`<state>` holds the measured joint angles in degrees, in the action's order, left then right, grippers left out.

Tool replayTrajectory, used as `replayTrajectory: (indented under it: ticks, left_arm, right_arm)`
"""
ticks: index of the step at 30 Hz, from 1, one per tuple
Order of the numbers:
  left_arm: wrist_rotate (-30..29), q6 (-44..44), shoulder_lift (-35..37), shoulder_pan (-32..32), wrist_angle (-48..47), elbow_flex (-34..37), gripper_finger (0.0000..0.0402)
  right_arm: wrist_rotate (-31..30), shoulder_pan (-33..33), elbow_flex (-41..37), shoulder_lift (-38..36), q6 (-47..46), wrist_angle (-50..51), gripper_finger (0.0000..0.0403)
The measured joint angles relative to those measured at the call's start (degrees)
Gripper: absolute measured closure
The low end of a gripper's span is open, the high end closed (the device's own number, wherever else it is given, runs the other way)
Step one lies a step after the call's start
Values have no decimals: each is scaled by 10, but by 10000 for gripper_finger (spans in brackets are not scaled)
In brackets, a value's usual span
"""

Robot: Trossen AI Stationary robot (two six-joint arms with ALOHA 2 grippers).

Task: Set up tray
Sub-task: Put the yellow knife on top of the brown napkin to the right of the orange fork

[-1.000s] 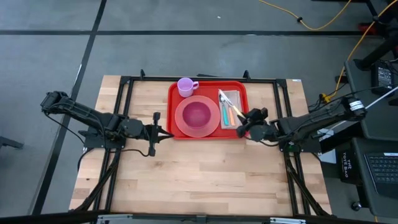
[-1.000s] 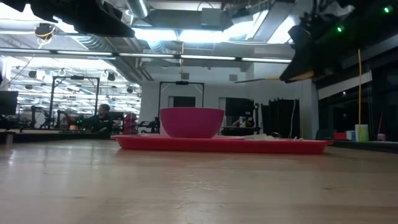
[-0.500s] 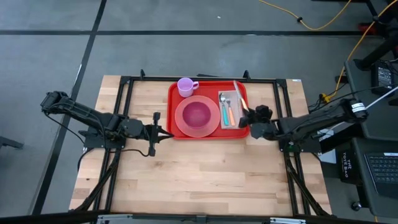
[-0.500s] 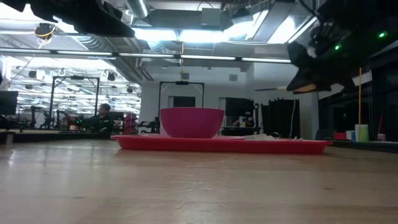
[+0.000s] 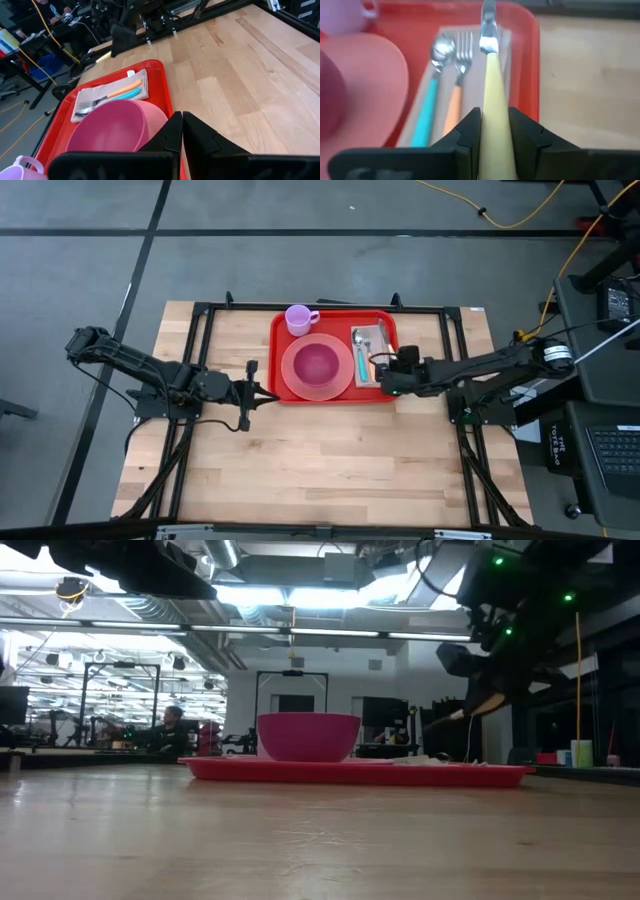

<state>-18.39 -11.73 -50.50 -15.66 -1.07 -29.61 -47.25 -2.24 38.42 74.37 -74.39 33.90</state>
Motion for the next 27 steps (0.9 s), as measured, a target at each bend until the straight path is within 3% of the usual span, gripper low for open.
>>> replayTrajectory:
  ticks: [8,27]
  left_arm:
    - [0,0,0,0,0,0,397]
    - [0,0,0,0,0,0,398]
  right_arm:
    - [53,0,35,71,-38,23,322]
    - [35,0,36,112,-94,-1,322]
